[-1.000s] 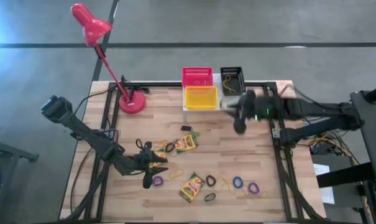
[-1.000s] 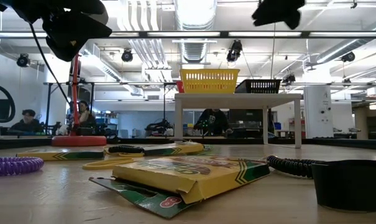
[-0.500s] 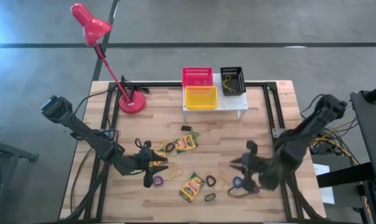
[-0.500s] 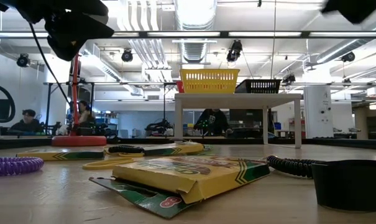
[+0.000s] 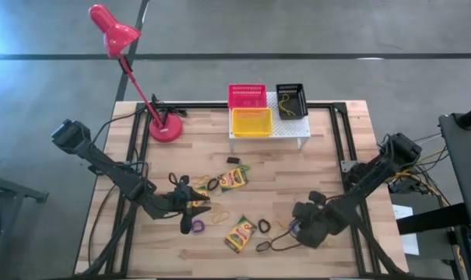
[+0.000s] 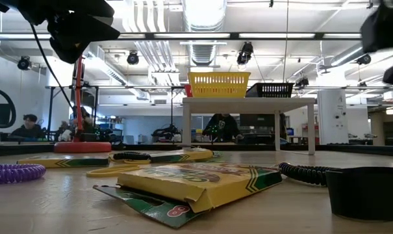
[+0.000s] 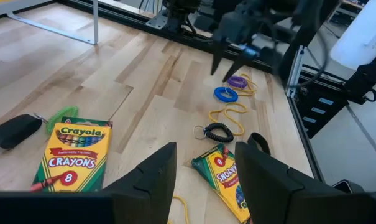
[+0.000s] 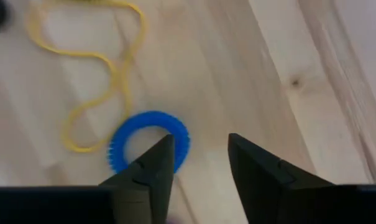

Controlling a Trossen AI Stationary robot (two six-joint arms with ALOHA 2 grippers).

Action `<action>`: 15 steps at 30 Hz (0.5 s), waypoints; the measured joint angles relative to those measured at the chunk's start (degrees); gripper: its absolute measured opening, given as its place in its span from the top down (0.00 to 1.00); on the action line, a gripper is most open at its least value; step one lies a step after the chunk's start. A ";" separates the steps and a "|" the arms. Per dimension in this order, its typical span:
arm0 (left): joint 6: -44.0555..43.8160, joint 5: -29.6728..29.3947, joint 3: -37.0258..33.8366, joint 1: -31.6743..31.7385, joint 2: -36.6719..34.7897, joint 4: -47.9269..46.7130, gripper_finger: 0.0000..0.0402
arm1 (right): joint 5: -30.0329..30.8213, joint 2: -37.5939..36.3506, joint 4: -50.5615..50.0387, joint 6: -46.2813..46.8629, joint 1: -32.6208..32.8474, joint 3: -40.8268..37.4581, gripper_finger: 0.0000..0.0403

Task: Pick & Place Office Desk Supplies
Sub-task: Put the blue spring keychain into the red bin on the shelf

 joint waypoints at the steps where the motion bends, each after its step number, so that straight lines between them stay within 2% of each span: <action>1: 0.00 0.00 0.00 0.00 -0.01 0.00 0.58 | -0.76 0.53 -0.01 -0.49 -0.08 -0.16 0.60; 4: 0.00 0.00 0.00 0.00 -0.01 -0.02 0.58 | -2.86 1.07 1.71 -1.03 0.01 -1.14 0.58; 8: 0.00 0.00 0.00 0.00 -0.02 -0.06 0.58 | -4.70 1.04 8.80 -1.33 -0.29 -4.15 0.58; 15: -0.02 0.00 0.00 0.00 0.00 -0.11 0.58 | -4.11 1.81 11.98 -2.20 -0.29 -6.60 0.68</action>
